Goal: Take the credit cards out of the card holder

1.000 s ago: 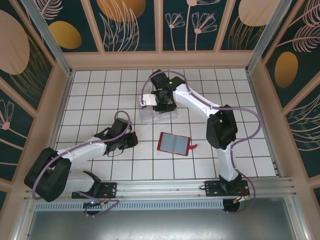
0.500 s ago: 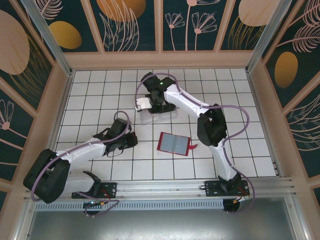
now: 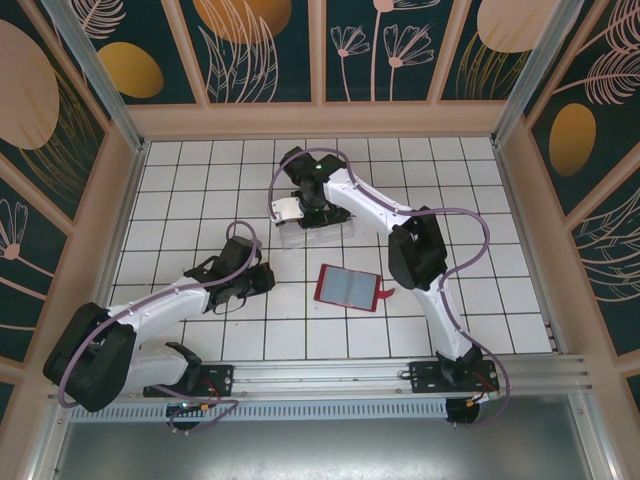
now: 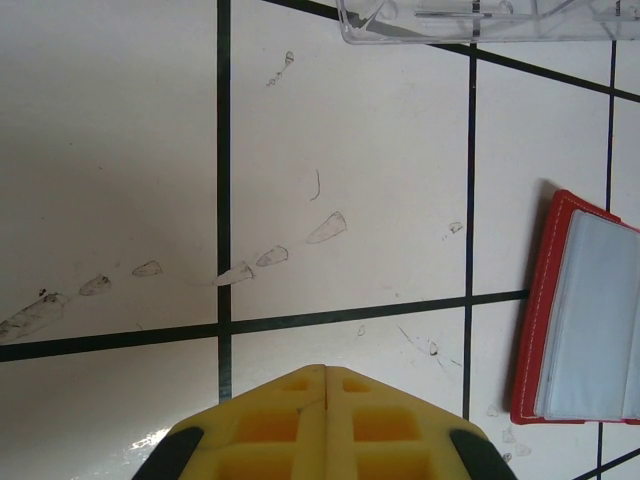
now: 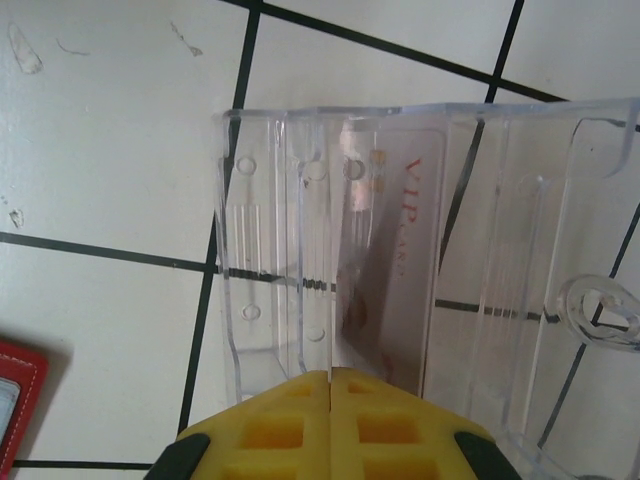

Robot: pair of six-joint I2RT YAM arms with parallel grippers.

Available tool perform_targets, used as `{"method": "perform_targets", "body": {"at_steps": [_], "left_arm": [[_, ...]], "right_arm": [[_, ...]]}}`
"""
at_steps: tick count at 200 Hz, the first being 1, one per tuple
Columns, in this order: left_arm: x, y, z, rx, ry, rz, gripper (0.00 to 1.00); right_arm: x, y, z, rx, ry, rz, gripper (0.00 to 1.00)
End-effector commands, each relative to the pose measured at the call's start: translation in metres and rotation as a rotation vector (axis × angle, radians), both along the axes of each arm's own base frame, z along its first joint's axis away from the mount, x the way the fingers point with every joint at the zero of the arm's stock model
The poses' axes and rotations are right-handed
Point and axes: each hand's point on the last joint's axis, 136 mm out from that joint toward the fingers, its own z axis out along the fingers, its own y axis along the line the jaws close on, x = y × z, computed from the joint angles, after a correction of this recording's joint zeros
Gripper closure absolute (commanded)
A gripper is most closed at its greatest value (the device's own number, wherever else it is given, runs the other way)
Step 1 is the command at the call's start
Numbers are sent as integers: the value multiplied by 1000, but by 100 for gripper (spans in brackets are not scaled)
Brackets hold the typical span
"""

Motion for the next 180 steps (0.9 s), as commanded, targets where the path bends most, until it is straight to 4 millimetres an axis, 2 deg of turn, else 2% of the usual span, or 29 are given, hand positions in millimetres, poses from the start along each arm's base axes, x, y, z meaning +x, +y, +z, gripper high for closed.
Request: {"method": "perform_targets", "body": {"at_steps": [1,35,95,131,157,180], "left_arm": [[-2,5,-5,16,19,9,100],[-2,5,-5,15,19,9,100],[-3,6,-5,18,20,9,100],[-5,9,-5,23,17,16,100],[-6,10,-5,21,17,19,100],[-6,9,-5,20,14,19,100]], "right_arm": [[-1,-5,4,-41,-15,5,100],[-2,-5,12,-47,-43,6,100],[6,9,-5,-59,-84,32,100],[11,17,-6,-61,-130,44,100],[15,22,2,-44,-152,43,90],[18,22,4,-43,-170,38,88]]}}
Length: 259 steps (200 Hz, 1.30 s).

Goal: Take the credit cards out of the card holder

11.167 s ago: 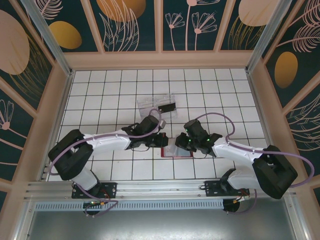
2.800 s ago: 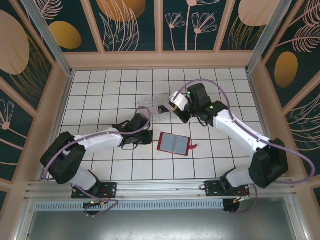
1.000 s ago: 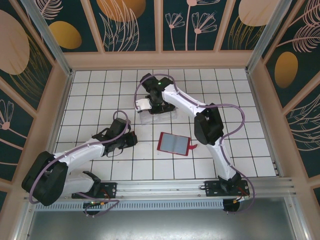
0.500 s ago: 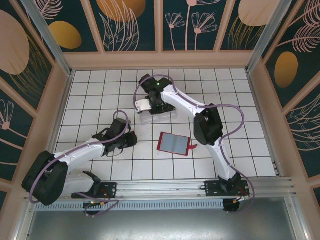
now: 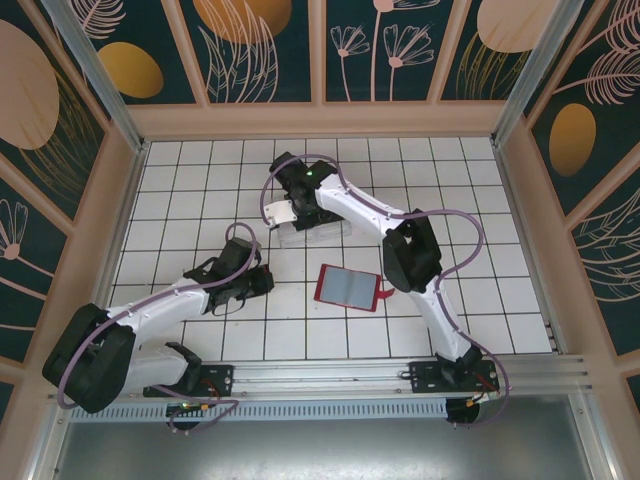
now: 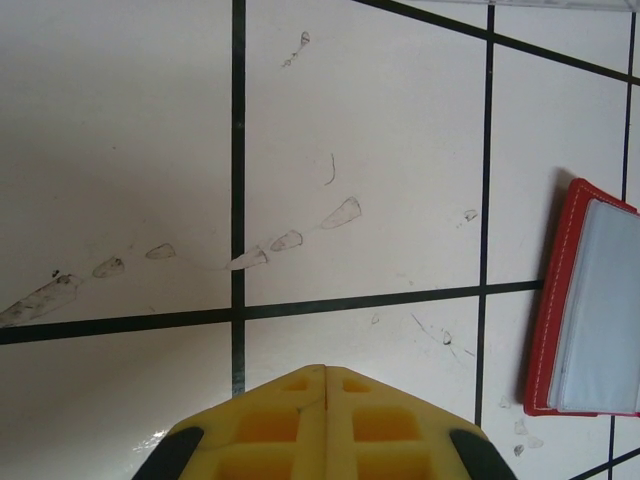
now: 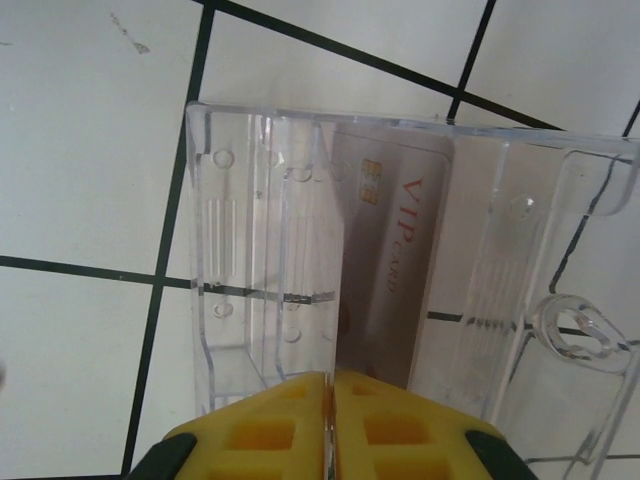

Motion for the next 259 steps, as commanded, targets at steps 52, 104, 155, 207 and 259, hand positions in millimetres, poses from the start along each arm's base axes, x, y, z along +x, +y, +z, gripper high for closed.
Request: {"method": "perform_targets", "body": {"at_steps": [52,104,155,207,259], "left_arm": [[-2,7,-2,14,1,18,100],[1,4,3,3,-10,11,100],[10,-20,13,-81,-30,-59,100],[18,-40,11,-121,-2,-120,100],[25,-47,10,-133,6,-126,100]], "right_arm": [[21,12,8,21,-102,-18,88],[42,17,31,128,-151,-144,83],[47,4,79,421,-75,-557,74],[4,-41,39,547,139,-1127,79],[-88,-78,-4,547,310,-1370,58]]}}
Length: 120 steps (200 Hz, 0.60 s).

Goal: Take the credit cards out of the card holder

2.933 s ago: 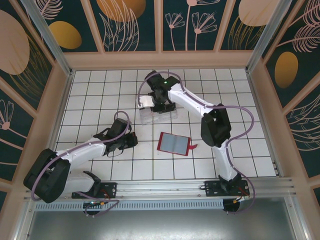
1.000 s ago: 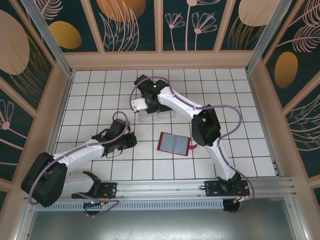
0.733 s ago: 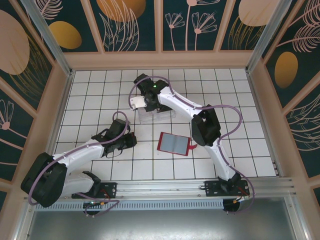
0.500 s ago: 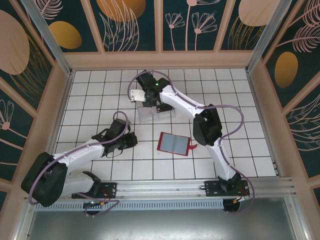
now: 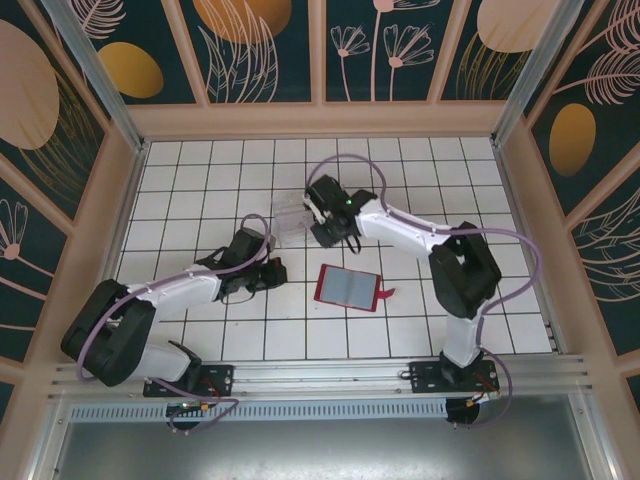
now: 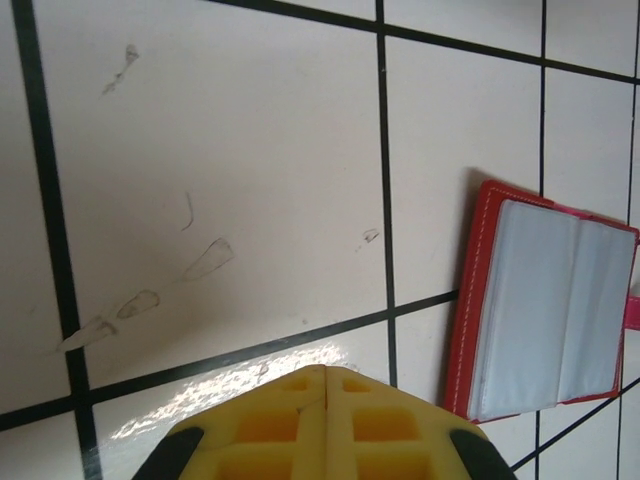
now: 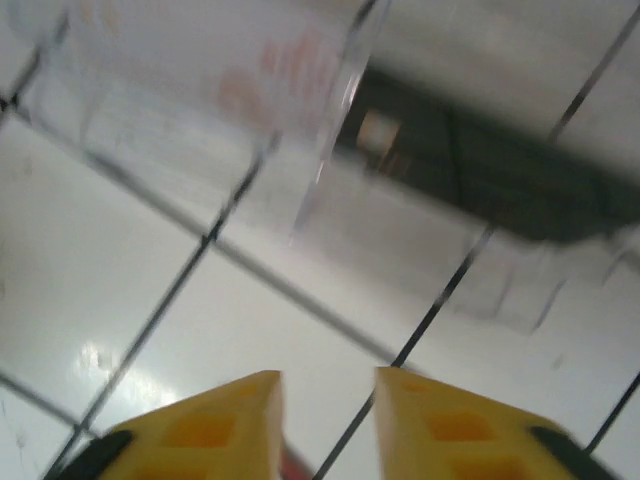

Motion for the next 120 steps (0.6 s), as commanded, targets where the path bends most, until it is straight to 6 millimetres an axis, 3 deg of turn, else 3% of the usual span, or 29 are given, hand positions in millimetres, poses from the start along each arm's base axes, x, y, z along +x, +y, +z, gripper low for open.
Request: {"method": "perform_targets", "body": {"at_steps": [1,28,68,120], "left_arm": [[10,-9,8,-36,-24,-22,100],[12,-13,7,-45,-16,-31,100],[13,-12,12,-30,-26,-38,100],[9,-10,10,-24,-17,-38,100]], "right_arm": [[-32,1,6,143,54,-167,57],[-51,-23,-22,82,90,-265,42],[-64,-30,-55,-30,84,-302,36],[-72,-45,-75,-117,81,-320,35]]}}
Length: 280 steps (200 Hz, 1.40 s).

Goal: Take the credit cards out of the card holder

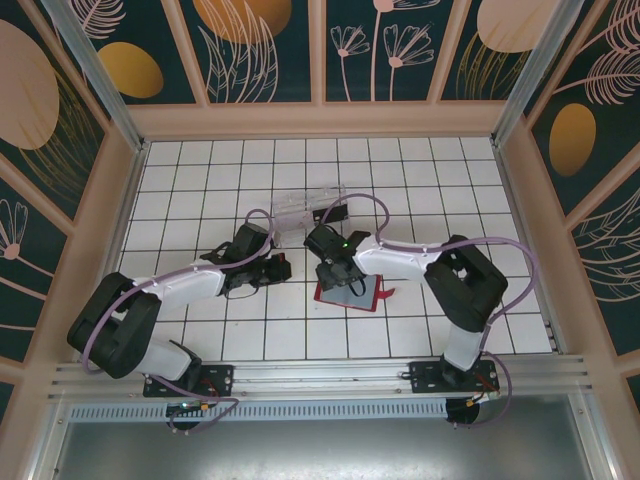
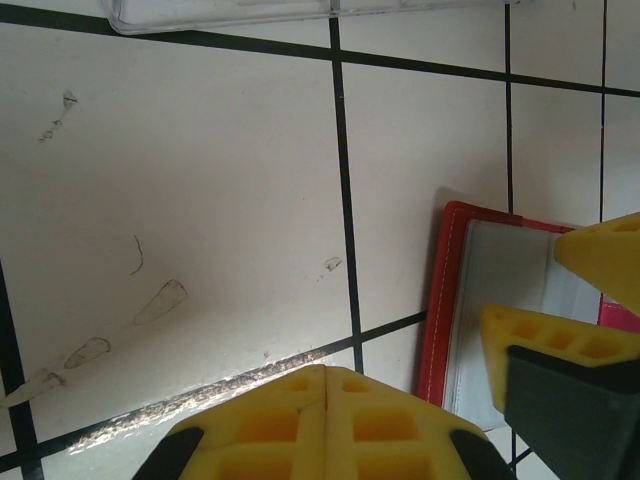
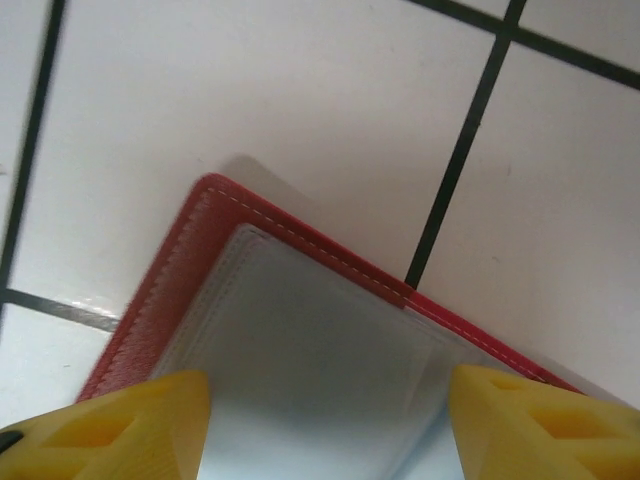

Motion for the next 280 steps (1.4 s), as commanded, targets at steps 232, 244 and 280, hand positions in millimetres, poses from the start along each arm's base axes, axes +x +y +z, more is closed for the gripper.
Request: {"method": "perform_targets", "body": {"at_steps": [232,244,280], "left_arm": [[40,33,16,240,-186,65,93],[49,42,23,280,-244,97,80],[77,92,46,532,-394,250,33]], "right_arm": [[51,-112,66,238,-222,-285,30],[64,-136,69,244,-279,-326,16],[102,-212,87,208,-467,-498,1]]}}
